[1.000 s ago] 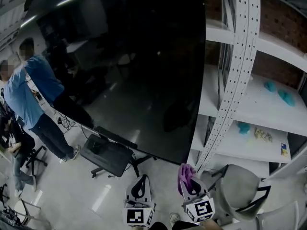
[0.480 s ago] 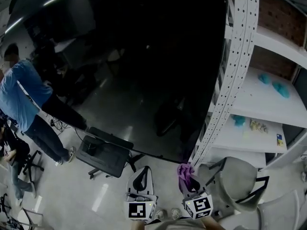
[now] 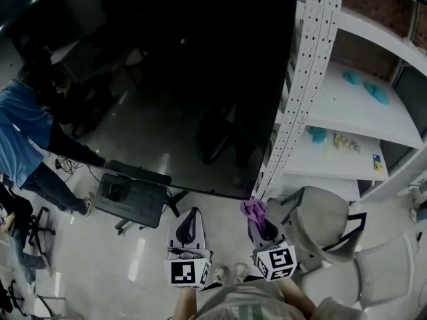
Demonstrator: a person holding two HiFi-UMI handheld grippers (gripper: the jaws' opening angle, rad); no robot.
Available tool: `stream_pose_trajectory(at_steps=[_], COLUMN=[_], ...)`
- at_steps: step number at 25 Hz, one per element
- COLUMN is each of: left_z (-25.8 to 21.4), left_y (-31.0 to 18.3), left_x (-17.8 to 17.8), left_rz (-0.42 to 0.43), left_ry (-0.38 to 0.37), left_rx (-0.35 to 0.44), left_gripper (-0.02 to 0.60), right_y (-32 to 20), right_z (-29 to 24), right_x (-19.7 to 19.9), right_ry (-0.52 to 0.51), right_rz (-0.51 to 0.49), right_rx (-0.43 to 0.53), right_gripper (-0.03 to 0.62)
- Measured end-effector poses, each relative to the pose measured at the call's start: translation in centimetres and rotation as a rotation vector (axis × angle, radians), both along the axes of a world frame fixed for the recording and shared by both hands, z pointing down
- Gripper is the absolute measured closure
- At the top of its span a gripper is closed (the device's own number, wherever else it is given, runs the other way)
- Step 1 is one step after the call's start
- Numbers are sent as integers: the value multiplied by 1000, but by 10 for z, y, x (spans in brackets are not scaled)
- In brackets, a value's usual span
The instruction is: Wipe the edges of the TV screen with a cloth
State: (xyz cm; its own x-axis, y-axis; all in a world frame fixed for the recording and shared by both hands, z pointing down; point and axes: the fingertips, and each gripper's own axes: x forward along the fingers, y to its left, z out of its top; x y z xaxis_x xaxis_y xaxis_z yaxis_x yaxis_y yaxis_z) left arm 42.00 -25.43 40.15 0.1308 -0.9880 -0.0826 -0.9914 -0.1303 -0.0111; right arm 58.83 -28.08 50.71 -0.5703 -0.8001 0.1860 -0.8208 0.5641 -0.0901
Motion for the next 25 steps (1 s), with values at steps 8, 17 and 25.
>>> stream_pose_trajectory(at_steps=[8,17,25], left_z=[3,8,9], left_y=[1,10,15], left_x=[16,7,0], left_rz=[43,26,24], left_ry=[-9,-10,-6], left_rx=[-13,-32,-26], left_gripper=[566,566,566], right_y=[-13,-20,-29], right_z=[-6,-17,-34], right_x=[6,17,35], right_ry=[5,-22,-40], right_rz=[58,145,241], right_rx=[11,27,69], right_gripper=[531,531,533])
